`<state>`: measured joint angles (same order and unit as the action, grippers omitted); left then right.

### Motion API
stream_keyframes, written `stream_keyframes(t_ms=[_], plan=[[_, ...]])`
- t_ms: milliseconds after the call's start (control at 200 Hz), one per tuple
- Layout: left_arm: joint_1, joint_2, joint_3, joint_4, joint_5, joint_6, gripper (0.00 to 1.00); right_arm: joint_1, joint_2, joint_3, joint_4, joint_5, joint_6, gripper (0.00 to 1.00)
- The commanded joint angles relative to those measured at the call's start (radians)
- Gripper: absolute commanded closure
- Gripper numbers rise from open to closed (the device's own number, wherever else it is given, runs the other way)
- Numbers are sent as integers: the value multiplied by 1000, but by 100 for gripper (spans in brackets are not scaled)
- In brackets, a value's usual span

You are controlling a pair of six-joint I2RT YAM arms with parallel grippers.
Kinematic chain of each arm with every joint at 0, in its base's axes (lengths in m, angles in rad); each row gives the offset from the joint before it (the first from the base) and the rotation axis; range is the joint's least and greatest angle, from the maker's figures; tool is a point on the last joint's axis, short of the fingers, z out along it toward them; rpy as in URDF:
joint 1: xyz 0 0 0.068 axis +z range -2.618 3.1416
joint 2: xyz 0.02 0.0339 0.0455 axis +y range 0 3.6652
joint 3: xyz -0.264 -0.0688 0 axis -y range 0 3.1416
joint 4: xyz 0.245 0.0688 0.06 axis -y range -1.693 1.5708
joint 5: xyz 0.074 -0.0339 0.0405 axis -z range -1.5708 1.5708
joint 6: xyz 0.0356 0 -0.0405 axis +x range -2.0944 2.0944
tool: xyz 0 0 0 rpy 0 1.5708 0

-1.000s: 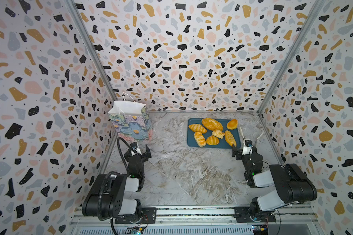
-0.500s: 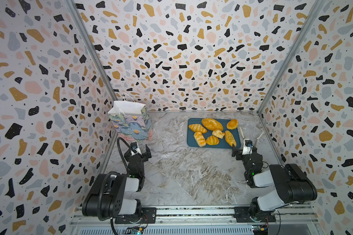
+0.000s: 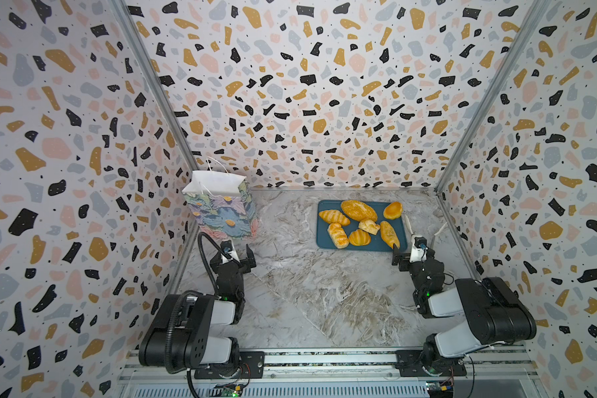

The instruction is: Place the fake bread into the paper bag

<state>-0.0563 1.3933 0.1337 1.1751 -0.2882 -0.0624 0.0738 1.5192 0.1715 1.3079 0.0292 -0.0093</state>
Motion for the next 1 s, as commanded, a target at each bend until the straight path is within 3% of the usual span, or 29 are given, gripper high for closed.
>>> stream_keyframes(t_ms=[0, 451, 546, 996], plan=[[-4, -1, 25, 35, 9, 19, 1, 0, -7, 19, 7, -6, -7, 1], [-4, -3, 25, 34, 7, 19, 0, 10, -11, 7, 13, 5, -18, 1], [-5, -5, 25, 37, -2, 13, 1, 31, -19, -18, 83, 29, -35, 1], [-5, -138, 32, -97, -95, -31, 1, 69, -99, -85, 143, 132, -43, 1]])
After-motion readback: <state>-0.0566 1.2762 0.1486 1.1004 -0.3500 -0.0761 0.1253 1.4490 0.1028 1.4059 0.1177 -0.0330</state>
